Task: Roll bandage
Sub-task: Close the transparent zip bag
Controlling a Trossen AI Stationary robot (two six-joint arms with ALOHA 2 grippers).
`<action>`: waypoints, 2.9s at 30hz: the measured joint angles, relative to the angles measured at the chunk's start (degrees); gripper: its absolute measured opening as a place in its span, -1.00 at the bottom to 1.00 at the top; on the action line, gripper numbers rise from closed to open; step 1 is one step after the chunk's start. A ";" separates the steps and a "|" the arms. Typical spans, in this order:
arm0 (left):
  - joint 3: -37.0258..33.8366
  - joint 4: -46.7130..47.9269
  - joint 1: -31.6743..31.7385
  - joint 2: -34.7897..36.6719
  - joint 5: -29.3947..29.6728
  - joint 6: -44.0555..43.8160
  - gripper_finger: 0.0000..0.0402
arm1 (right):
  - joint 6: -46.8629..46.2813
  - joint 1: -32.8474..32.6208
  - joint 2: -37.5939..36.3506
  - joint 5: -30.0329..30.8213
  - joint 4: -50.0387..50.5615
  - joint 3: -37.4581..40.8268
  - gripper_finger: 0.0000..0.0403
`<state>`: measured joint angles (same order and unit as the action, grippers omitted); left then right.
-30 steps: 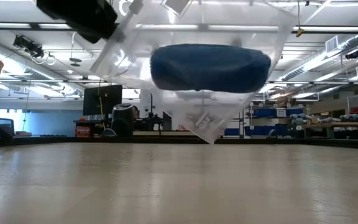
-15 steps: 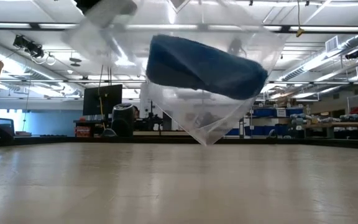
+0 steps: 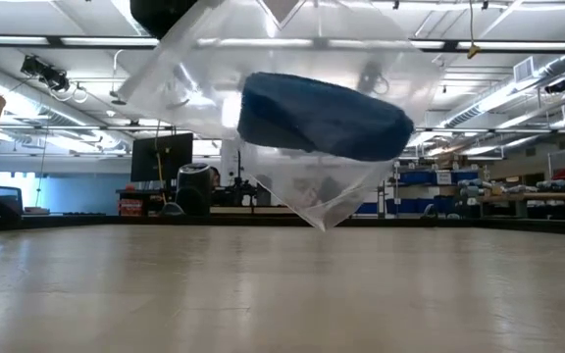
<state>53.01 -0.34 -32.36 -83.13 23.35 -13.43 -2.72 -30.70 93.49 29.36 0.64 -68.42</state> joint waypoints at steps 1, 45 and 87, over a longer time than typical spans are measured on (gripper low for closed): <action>0.00 -0.05 0.36 0.00 0.14 -1.31 -0.37 | 0.06 0.00 0.00 0.00 0.00 0.01 -1.00; 0.07 -3.24 0.85 -1.70 2.76 -3.30 -0.59 | 2.38 -2.57 -0.90 6.66 -0.81 0.07 -1.00; 0.22 7.70 -0.68 -1.53 5.52 -6.35 -0.89 | 2.86 -2.47 -0.70 6.40 -0.62 0.13 -1.00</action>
<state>53.23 7.36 -33.04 -84.66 28.86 -19.78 0.14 -33.17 92.79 35.77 0.02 -68.29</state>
